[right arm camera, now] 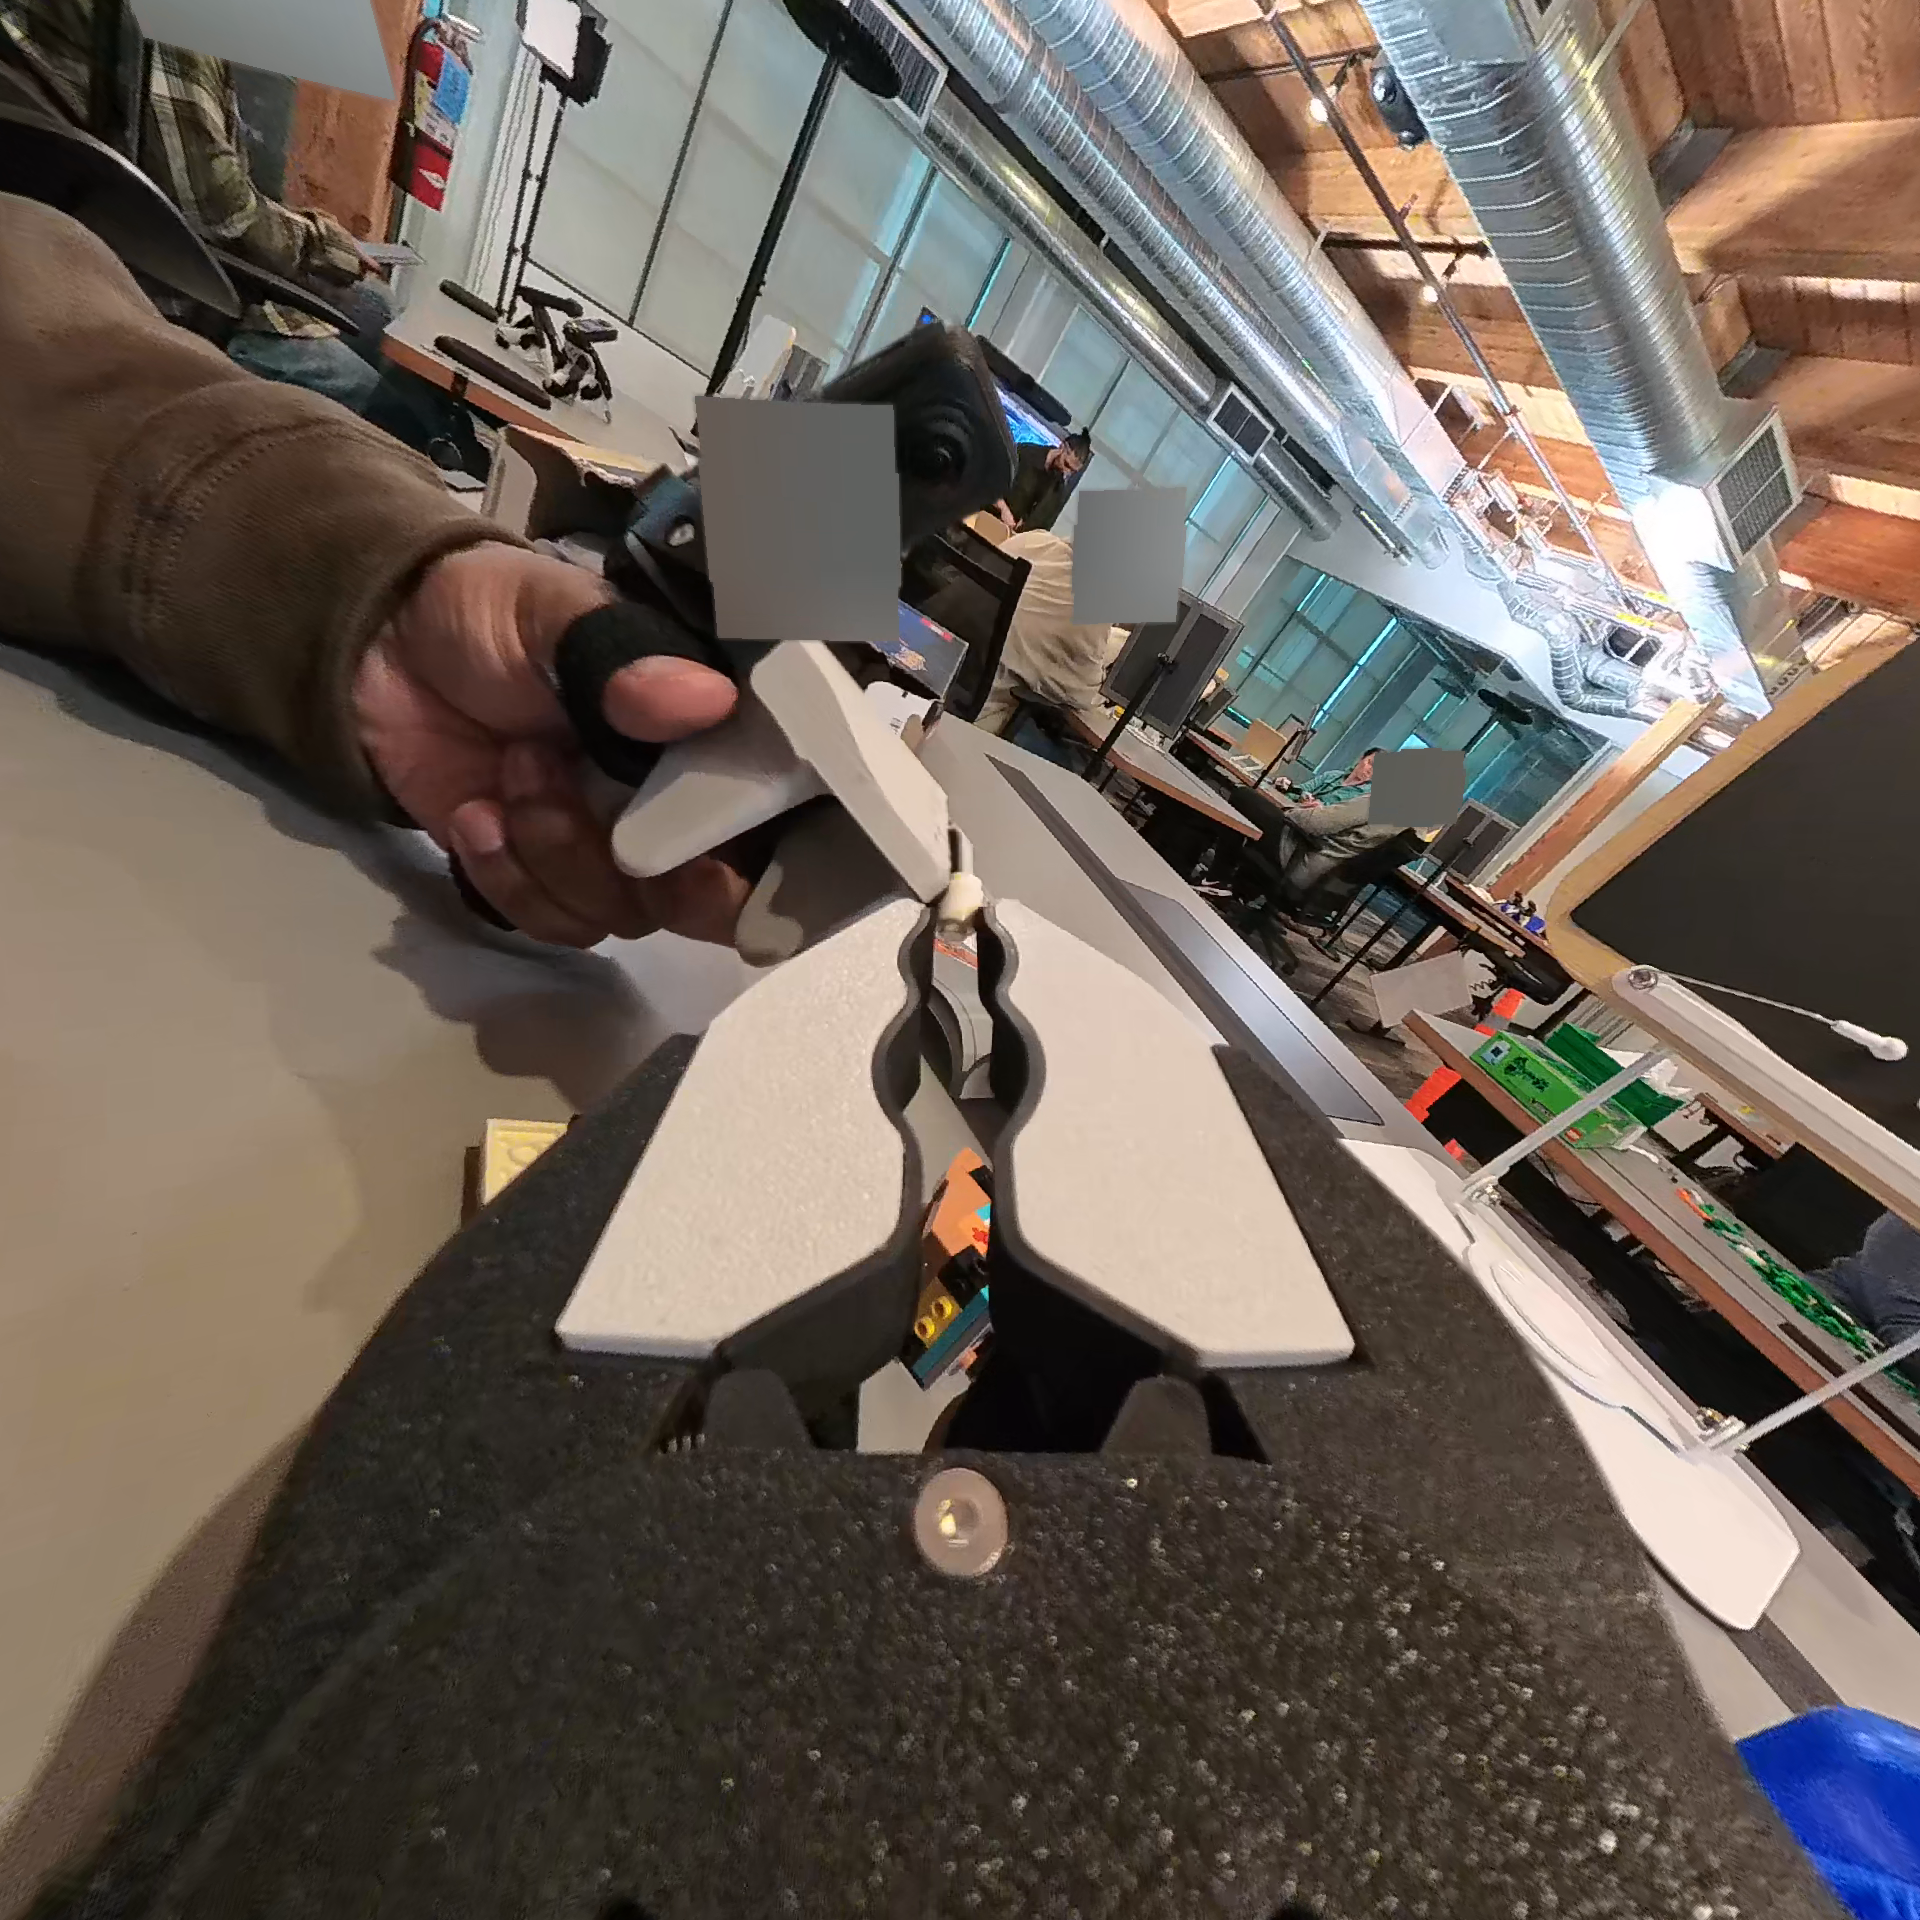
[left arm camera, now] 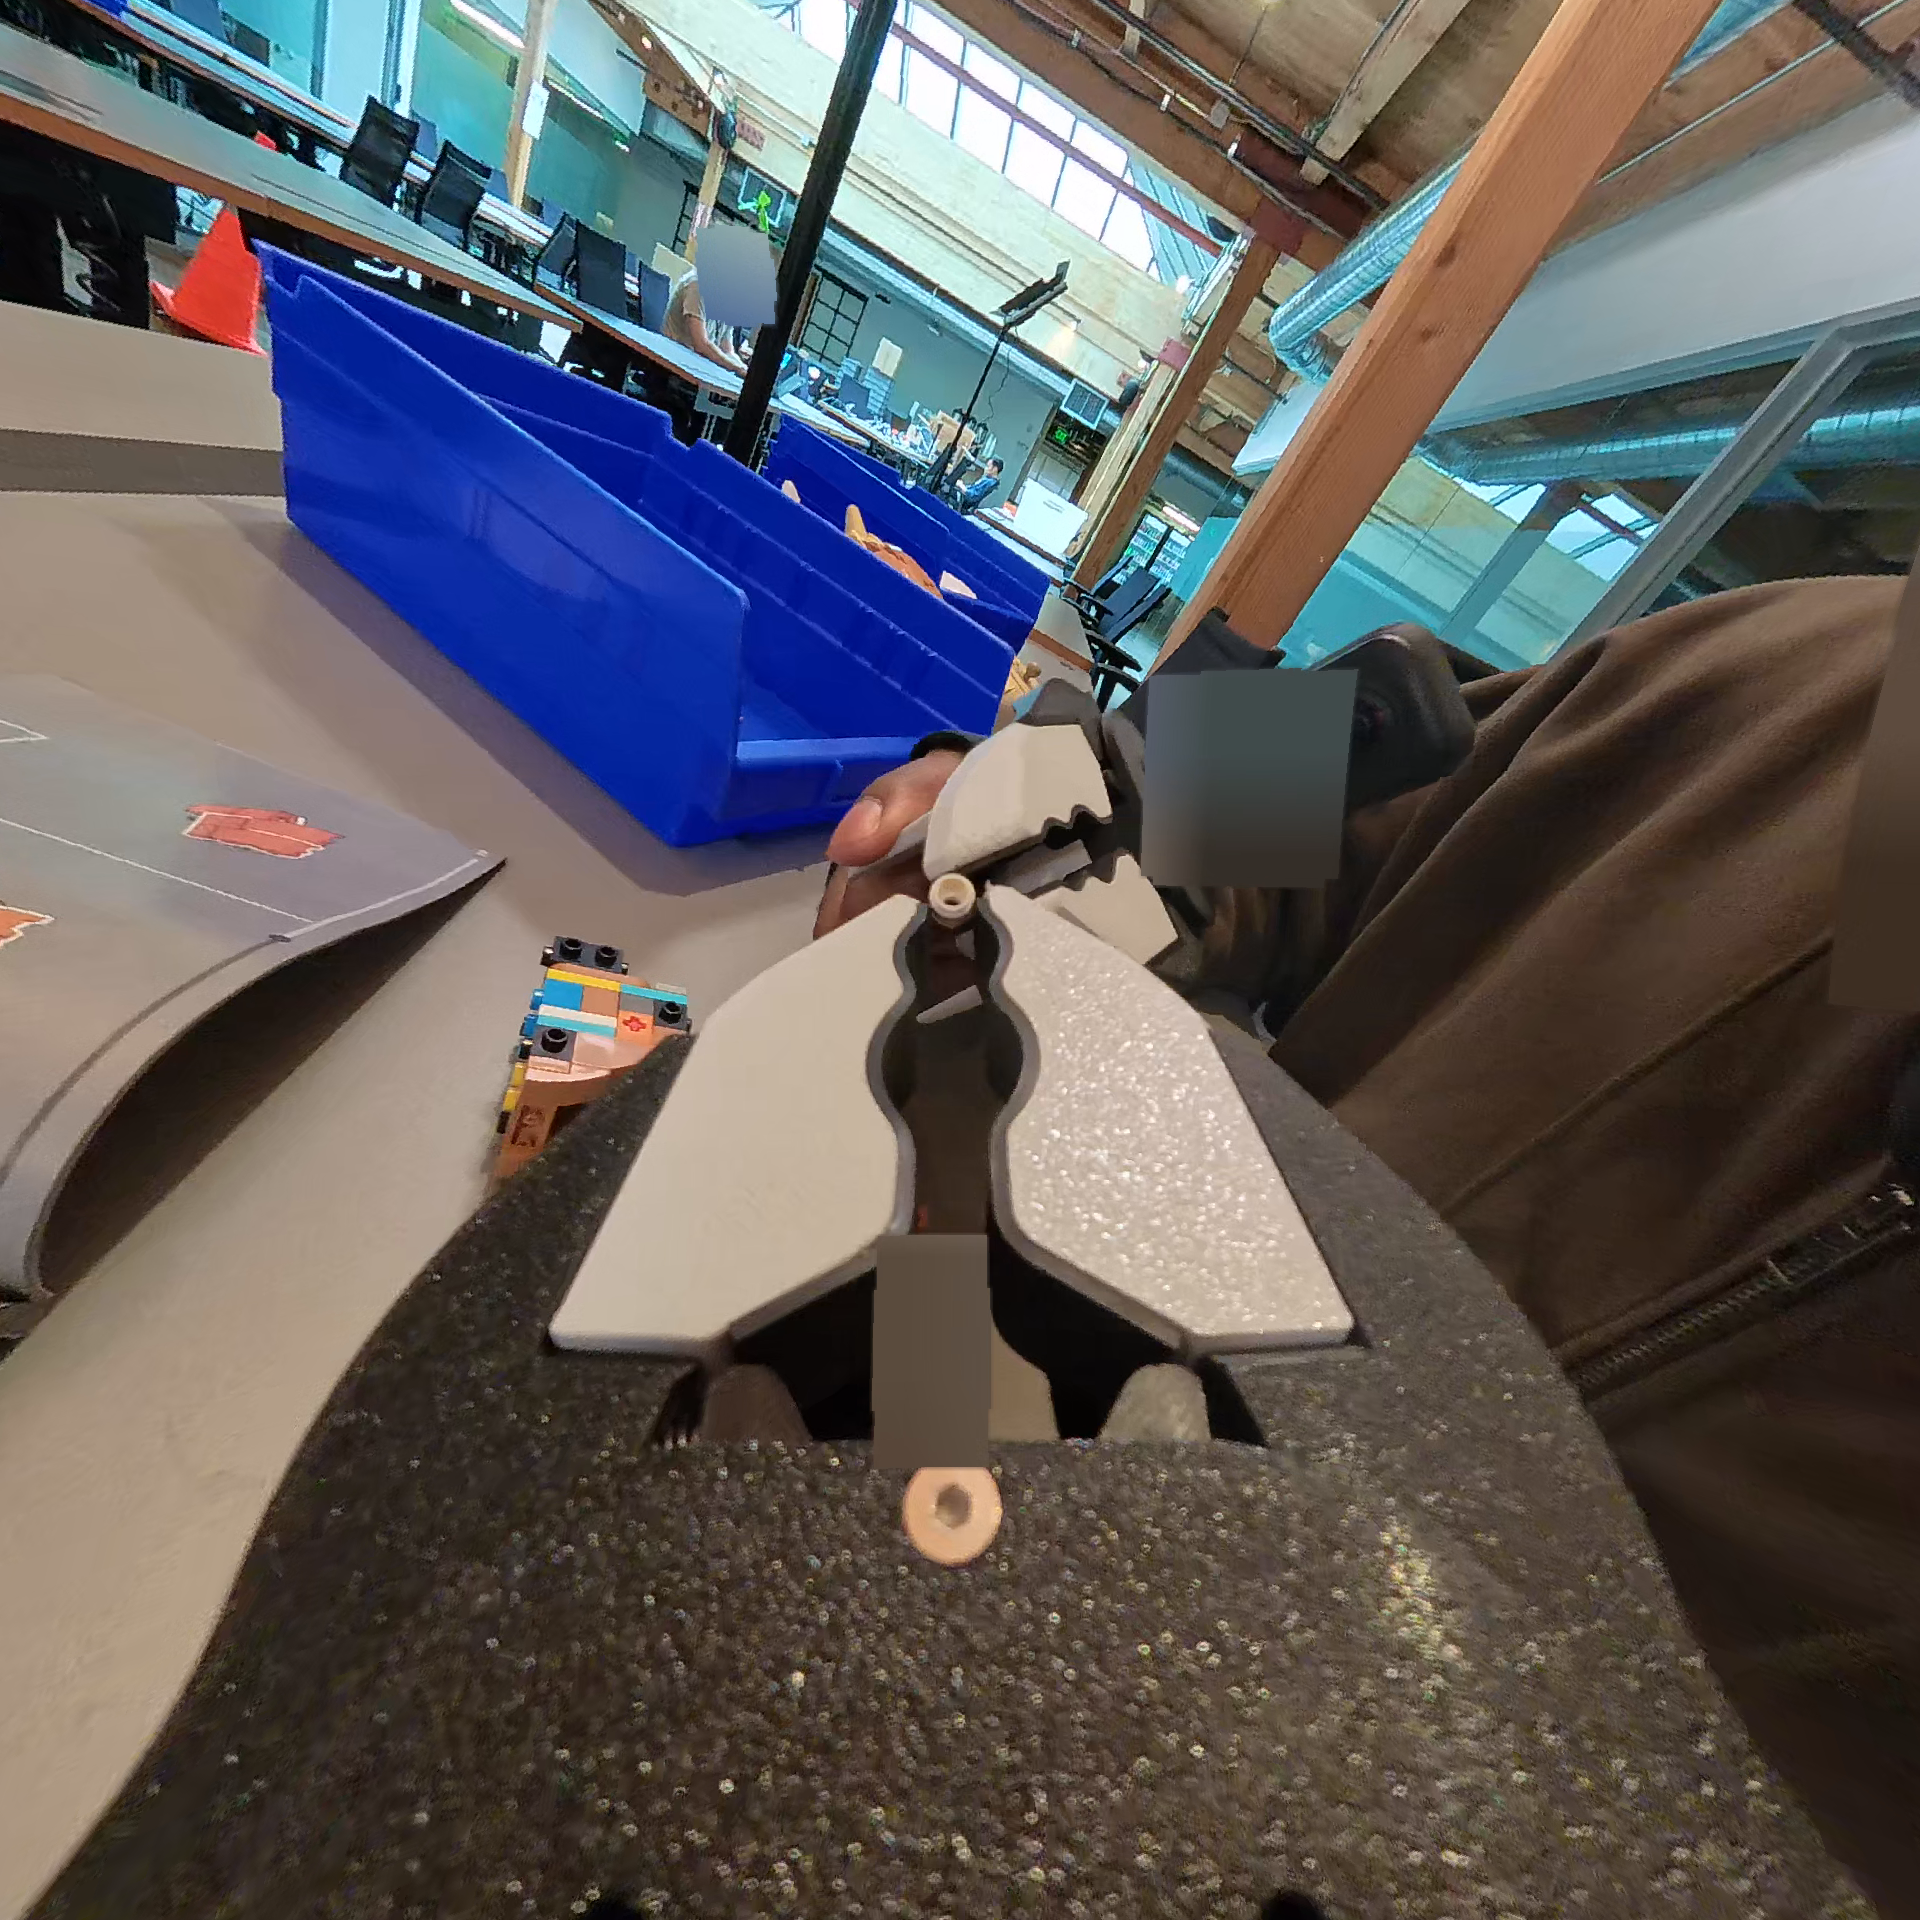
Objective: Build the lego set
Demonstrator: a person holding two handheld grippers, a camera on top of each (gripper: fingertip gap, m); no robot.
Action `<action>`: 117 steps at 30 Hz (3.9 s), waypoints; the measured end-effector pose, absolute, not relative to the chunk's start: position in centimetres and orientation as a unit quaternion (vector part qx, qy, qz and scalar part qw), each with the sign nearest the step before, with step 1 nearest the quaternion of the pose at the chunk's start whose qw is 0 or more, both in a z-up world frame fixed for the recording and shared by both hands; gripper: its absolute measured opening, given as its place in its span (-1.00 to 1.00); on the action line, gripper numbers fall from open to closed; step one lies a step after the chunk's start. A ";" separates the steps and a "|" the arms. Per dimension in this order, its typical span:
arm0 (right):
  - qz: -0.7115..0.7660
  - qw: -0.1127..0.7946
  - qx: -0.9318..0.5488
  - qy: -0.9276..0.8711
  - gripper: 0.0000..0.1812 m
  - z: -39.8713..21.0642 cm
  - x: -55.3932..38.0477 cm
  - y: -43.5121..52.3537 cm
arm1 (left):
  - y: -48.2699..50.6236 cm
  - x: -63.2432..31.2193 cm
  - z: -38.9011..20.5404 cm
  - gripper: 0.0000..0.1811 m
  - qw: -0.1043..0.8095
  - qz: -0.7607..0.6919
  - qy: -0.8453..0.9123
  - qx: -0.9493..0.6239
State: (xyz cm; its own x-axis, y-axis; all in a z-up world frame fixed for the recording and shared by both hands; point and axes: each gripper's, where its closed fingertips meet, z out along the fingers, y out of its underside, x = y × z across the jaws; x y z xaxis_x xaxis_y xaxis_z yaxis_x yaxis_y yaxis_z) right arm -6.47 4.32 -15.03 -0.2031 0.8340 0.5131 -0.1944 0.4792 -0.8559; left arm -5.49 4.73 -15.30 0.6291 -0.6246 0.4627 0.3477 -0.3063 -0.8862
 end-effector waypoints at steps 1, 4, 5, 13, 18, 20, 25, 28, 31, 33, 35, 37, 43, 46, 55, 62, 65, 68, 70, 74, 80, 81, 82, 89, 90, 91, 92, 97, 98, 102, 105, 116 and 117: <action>0.443 0.579 -0.249 -0.637 -0.92 -15.1 -6.5 4.2 | 4.7 -5.5 -15.3 -0.91 0.581 -0.421 0.099 -0.690; 0.439 0.583 -0.246 -0.638 -0.92 -15.1 -6.4 4.2 | 4.7 -5.4 -15.2 -0.91 0.584 -0.415 0.104 -0.690; 0.439 0.584 -0.245 -0.637 -0.92 -15.1 -6.4 4.1 | 4.8 -5.4 -15.1 -0.91 0.586 -0.411 0.105 -0.691; 0.426 0.583 -0.220 -0.656 -0.93 -15.7 -6.0 3.4 | 4.5 -5.4 -14.5 -0.92 0.589 -0.411 0.120 -0.685; 0.421 0.593 -0.213 -0.653 -0.93 -15.4 -5.6 3.9 | 3.6 -5.0 -14.6 -0.92 0.561 -0.417 0.164 -0.696; 0.437 0.586 -0.215 -0.647 -0.93 -15.2 -5.4 4.3 | 3.0 -4.2 -15.4 -0.92 0.529 -0.429 0.190 -0.707; 0.479 0.552 -0.174 -0.660 -0.91 -15.3 -4.2 3.1 | 2.0 -2.5 -17.3 -0.92 0.471 -0.450 0.233 -0.722; 0.483 0.535 -0.147 -0.677 -0.88 -15.8 -3.6 2.2 | 1.6 -2.0 -17.8 -0.92 0.455 -0.460 0.241 -0.723; 0.486 0.523 -0.133 -0.687 -0.86 -16.2 -3.3 1.5 | 1.2 -1.8 -17.9 -0.92 0.447 -0.462 0.248 -0.725; 0.488 0.519 -0.128 -0.690 -0.86 -16.3 -3.1 1.3 | 1.1 -1.8 -17.9 -0.92 0.448 -0.460 0.252 -0.724; 0.488 0.516 -0.126 -0.693 -0.86 -16.4 -3.1 1.2 | 1.0 -1.9 -17.7 -0.92 0.449 -0.463 0.251 -0.722; 0.483 0.516 -0.124 -0.696 -0.86 -16.6 -3.1 1.2 | 0.8 -1.8 -17.5 -0.92 0.448 -0.467 0.253 -0.719; 0.477 0.516 -0.114 -0.702 -0.87 -16.9 -3.0 0.9 | 0.9 -1.9 -17.7 -0.92 0.448 -0.467 0.247 -0.721; 0.464 0.516 -0.101 -0.712 -0.86 -17.3 -3.0 0.4 | 0.9 -1.8 -18.0 -0.92 0.440 -0.472 0.245 -0.723; 0.453 0.514 -0.092 -0.722 -0.82 -17.8 -2.9 0.3 | 0.6 -1.6 -18.4 -0.92 0.428 -0.470 0.255 -0.729; 0.440 0.494 -0.073 -0.746 -0.84 -18.7 -2.6 0.0 | 0.2 -1.2 -18.9 -0.92 0.407 -0.471 0.263 -0.737; 0.437 0.485 -0.066 -0.754 -0.86 -18.9 -2.5 -0.1 | 0.2 -1.1 -19.1 -0.92 0.399 -0.472 0.262 -0.741; 0.430 0.481 -0.061 -0.762 -0.90 -19.2 -2.5 -0.2 | 0.2 -1.1 -19.3 -0.92 0.394 -0.473 0.258 -0.745; 0.429 0.477 -0.059 -0.765 -0.90 -19.3 -2.4 -0.3 | 0.1 -1.1 -19.3 -0.92 0.390 -0.475 0.257 -0.746; 0.428 0.472 -0.057 -0.769 -0.91 -19.4 -2.3 -0.4 | 0.1 -1.0 -19.4 -0.92 0.385 -0.475 0.255 -0.749; 0.426 0.463 -0.052 -0.776 -0.91 -19.6 -2.2 -0.4 | 0.1 -0.9 -19.7 -0.92 0.378 -0.473 0.254 -0.755; 0.426 0.462 -0.052 -0.776 -0.91 -19.6 -2.2 -0.4 | 0.1 -0.9 -19.7 -0.92 0.376 -0.474 0.253 -0.755; 0.425 0.461 -0.052 -0.777 -0.91 -19.7 -2.2 -0.4 | 0.1 -0.9 -19.7 -0.92 0.376 -0.473 0.252 -0.756; 0.421 0.461 -0.054 -0.779 -0.92 -19.8 -2.2 -0.3 | 0.3 -0.9 -19.8 -0.92 0.375 -0.474 0.243 -0.759; 0.421 0.461 -0.056 -0.779 -0.92 -19.8 -2.3 -0.2 | 0.4 -1.0 -19.8 -0.91 0.377 -0.471 0.241 -0.760; 0.421 0.461 -0.058 -0.779 -0.92 -19.8 -2.3 -0.1 | 0.5 -1.1 -19.8 -0.91 0.380 -0.469 0.238 -0.761; 0.422 0.461 -0.061 -0.779 -0.92 -19.8 -2.3 0.0 | 0.6 -1.2 -19.8 -0.90 0.382 -0.467 0.234 -0.762; 0.424 0.454 -0.070 -0.781 -0.92 -19.9 -2.4 0.2 | 1.2 -2.0 -19.7 -0.73 0.398 -0.449 0.223 -0.768; 0.422 0.453 -0.074 -0.782 -0.92 -19.9 -2.4 0.4 | 1.4 -2.4 -19.6 -0.67 0.407 -0.436 0.223 -0.771; 0.416 0.438 -0.109 -0.789 -0.92 -20.2 -2.8 1.7 | 2.0 -4.5 -21.2 -0.42 0.425 -0.319 0.256 -0.807; 0.420 0.412 -0.146 -0.795 -0.92 -20.6 -3.0 2.9 | 2.0 -4.8 -23.1 -0.28 0.410 -0.231 0.308 -0.827; 0.419 0.332 -0.215 -0.817 -0.92 -21.8 -3.3 3.8 | 2.3 -4.1 -26.0 -0.26 0.366 -0.141 0.364 -0.845; 0.416 0.324 -0.218 -0.821 -0.92 -22.0 -3.3 3.7 | 2.1 -3.9 -26.1 -0.35 0.361 -0.149 0.363 -0.846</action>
